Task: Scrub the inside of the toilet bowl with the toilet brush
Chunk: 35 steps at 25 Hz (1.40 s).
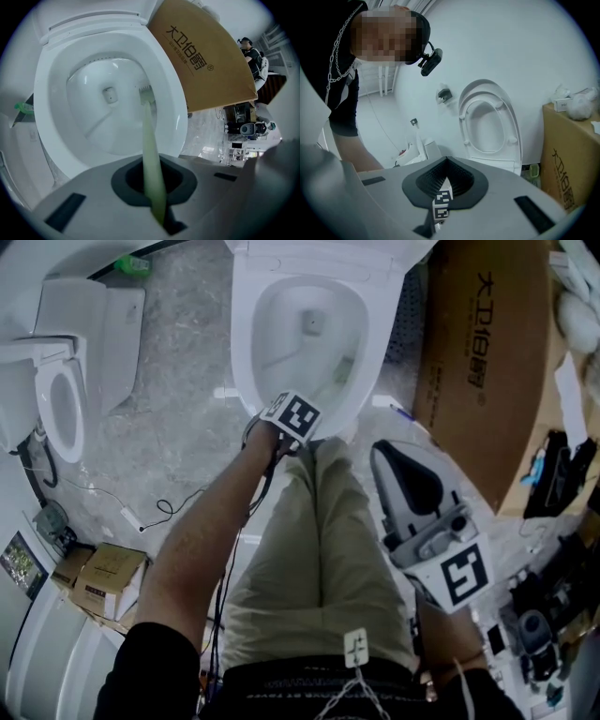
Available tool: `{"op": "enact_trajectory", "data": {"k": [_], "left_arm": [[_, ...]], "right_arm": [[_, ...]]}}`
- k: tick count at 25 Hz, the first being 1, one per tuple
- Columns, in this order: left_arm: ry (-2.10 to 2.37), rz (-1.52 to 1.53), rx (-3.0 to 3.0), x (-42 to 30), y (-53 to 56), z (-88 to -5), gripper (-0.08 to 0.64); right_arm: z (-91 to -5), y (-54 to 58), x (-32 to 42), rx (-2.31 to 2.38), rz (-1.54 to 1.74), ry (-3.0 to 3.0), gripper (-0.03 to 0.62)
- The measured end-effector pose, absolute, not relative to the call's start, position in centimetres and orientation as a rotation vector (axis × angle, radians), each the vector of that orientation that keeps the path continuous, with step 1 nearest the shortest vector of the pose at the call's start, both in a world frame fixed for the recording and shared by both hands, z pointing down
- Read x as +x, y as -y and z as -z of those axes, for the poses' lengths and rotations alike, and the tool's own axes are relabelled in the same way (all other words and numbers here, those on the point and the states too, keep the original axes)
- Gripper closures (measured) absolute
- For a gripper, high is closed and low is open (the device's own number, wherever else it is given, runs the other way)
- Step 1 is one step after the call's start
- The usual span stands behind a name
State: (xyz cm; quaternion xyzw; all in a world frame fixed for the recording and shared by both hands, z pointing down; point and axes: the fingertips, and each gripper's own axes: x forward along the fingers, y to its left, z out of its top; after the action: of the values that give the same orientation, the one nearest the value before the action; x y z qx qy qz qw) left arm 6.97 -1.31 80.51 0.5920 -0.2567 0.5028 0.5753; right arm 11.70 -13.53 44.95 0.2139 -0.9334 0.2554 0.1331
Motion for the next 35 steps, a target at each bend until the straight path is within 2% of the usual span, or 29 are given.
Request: {"op": "enact_trajectory", "data": {"k": [19, 35], "left_arm": [[0.523, -1.203, 1.275, 5.1, -5.3, -79.9, 0.558], [0.642, -1.202, 1.158, 0.2, -6.3, -80.1, 0.558]], "right_arm": [[-44.0, 12.8, 8.5, 0.482, -0.718, 2.742, 0.588], [-43.8, 12.7, 6.4, 0.390, -0.730, 2.749, 0.588]]}}
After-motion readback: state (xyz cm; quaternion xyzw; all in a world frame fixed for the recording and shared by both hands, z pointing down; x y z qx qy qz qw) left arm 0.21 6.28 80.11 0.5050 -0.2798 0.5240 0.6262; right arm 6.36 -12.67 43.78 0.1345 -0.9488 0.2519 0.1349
